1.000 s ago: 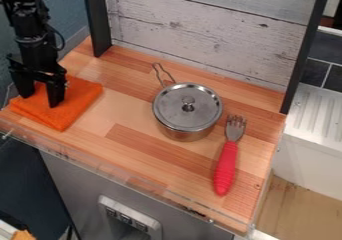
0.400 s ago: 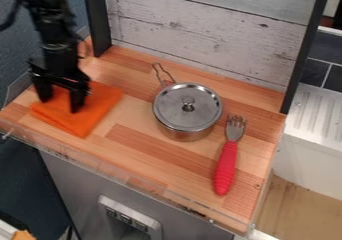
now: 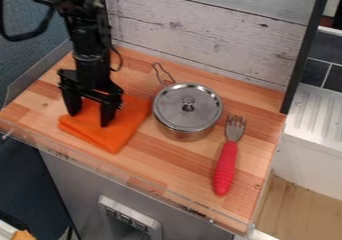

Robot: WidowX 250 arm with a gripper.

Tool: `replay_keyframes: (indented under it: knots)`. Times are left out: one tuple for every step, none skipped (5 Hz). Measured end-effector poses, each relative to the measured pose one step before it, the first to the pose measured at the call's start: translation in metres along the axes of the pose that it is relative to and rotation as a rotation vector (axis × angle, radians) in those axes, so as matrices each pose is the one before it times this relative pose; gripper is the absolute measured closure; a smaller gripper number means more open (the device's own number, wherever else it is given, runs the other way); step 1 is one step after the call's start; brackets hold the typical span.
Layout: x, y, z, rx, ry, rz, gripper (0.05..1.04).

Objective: Move the orange towel to the bottom middle of the table

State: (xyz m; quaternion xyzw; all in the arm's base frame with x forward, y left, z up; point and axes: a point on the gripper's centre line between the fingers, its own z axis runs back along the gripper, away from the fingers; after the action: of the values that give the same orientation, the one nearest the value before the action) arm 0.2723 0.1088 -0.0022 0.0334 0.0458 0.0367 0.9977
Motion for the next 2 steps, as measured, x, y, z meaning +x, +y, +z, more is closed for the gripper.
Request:
replay_keyframes:
  knots:
    - [-0.00236, -0.00675, 0.00092, -0.0155, 0.0151, 0.0319, 0.083]
    - [0.00027, -0.00084, 0.01113, -0.0146, -0.0266, 0.0083, 0.083]
